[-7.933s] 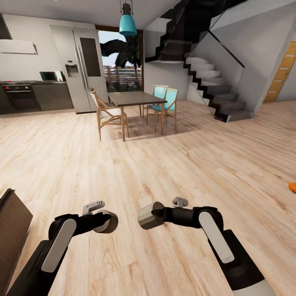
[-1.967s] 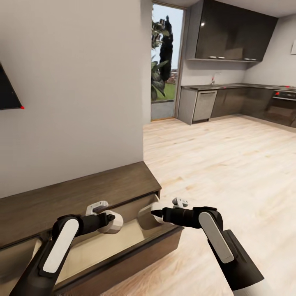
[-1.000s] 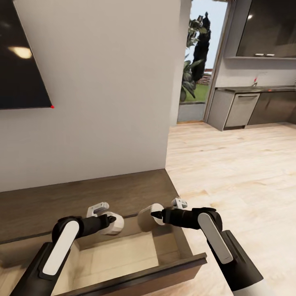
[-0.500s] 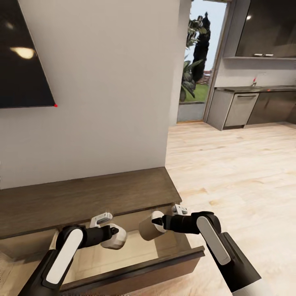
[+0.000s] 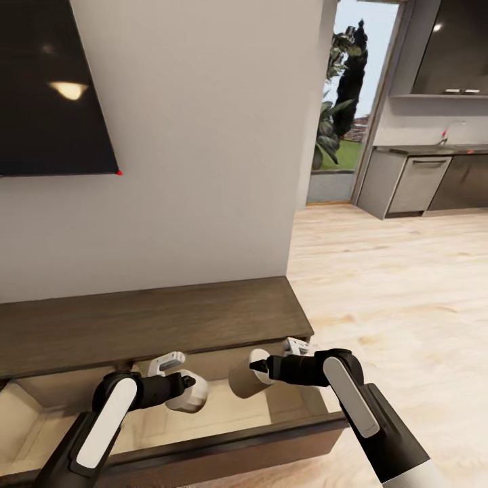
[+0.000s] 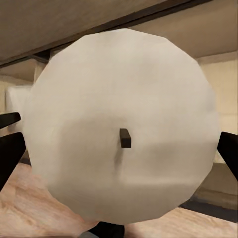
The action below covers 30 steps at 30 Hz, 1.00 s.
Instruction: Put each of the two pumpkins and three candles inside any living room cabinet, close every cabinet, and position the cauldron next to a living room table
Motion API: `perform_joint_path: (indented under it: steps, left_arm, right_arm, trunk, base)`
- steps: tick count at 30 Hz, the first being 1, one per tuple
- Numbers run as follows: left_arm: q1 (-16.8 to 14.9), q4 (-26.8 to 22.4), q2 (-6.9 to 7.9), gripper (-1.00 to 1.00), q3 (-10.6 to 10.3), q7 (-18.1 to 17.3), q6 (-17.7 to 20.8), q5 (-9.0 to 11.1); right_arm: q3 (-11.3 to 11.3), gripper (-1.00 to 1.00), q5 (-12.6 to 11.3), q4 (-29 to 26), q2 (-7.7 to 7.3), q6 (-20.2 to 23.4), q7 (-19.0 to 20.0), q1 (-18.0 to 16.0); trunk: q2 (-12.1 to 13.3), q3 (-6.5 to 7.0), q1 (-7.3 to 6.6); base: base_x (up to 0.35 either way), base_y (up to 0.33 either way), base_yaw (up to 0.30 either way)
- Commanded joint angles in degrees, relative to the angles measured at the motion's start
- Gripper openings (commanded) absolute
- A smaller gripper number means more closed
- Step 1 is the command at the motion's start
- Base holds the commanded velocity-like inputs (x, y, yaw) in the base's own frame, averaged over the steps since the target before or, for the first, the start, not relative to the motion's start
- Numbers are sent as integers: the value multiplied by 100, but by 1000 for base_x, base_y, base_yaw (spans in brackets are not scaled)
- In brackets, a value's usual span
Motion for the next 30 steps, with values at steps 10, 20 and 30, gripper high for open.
perform_joint_path:
  steps: [10,20,30]
  left_arm:
    - [-5,-6,10,-100,-11,86,-2,41]
    - [-28,66,-72,-100,-38,750,-46,-183]
    - [-81,410,-665,-100,-261,1499,-365,-1137]
  right_arm:
    - [20,-100,-68,-3,3,8,-63,-3]
    - [160,-100,37,77,71,-25,-743,-3]
    - [1367,-100,25,303,1222,-521,-3493,-3]
  trunk:
    - [-2,34,-1]
    - [-2,42,-1]
    - [-2,42,-1]
  base:
    - [0,0,267]
    - [0,0,62]
    - [0,0,0]
